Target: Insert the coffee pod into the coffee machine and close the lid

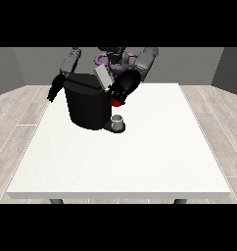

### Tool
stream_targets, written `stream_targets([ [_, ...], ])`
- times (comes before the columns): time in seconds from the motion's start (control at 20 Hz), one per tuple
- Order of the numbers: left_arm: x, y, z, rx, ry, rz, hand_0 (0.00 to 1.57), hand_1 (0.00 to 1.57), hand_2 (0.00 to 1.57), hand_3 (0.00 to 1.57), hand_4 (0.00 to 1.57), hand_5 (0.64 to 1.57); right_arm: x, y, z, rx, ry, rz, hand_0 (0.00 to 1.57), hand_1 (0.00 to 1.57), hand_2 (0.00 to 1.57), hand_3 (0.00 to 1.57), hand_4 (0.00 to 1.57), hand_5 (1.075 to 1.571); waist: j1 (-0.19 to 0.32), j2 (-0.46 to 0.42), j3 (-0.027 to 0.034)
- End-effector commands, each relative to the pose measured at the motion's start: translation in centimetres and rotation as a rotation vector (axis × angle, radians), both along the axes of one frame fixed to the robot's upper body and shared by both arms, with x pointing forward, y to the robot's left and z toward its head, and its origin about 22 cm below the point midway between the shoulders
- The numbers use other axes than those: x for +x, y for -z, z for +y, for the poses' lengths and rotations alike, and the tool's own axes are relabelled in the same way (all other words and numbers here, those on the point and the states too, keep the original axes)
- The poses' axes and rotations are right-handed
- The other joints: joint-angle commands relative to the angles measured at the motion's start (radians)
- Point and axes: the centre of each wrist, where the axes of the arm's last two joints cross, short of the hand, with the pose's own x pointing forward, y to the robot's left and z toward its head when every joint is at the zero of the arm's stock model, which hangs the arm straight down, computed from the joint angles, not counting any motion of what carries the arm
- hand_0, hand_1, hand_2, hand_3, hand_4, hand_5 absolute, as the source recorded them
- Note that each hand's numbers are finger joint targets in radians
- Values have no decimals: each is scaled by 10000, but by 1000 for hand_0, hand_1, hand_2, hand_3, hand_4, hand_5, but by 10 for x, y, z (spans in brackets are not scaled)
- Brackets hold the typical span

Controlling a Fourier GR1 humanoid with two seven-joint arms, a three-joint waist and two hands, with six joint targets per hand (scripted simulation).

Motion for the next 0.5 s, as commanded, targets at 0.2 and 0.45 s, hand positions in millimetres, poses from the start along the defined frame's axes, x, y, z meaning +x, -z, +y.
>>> stream_targets([
  [0.2,4,36,7,117,-541,306,0,0,587,459,0,1571,-7,6,-3,4,165,630,0,0,0,0,83,1571,-24,-624,-3],
  [0.45,1,5,7,318,-549,-182,0,0,481,381,0,1571,2,-6,4,-297,-4,716,0,0,0,0,144,1571,56,-426,-3],
])
